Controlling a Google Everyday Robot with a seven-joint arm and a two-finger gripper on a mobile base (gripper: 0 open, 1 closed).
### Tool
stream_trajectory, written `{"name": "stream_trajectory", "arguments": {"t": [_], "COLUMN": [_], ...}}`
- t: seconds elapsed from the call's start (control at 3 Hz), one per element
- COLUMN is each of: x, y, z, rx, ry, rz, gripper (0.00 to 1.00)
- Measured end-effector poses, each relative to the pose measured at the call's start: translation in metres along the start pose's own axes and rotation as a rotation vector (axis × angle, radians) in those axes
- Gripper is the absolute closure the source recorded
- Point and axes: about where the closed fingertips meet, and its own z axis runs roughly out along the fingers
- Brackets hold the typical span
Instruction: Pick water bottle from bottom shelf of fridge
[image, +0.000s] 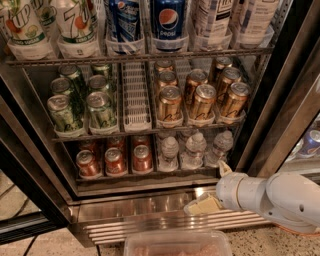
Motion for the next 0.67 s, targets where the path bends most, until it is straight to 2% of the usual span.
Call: {"name": "stream_trajectory", "arguments": {"t": [0.33,0.67], "x": [-0.0003,-0.0021], "y": [0.0002,-0.0030], "z": [0.0004,0.0088], "rx": [-0.001,0.017], "ry": [-0.001,-0.040], "rz": [0.002,0.026], "gripper": [0.00,0.00]}}
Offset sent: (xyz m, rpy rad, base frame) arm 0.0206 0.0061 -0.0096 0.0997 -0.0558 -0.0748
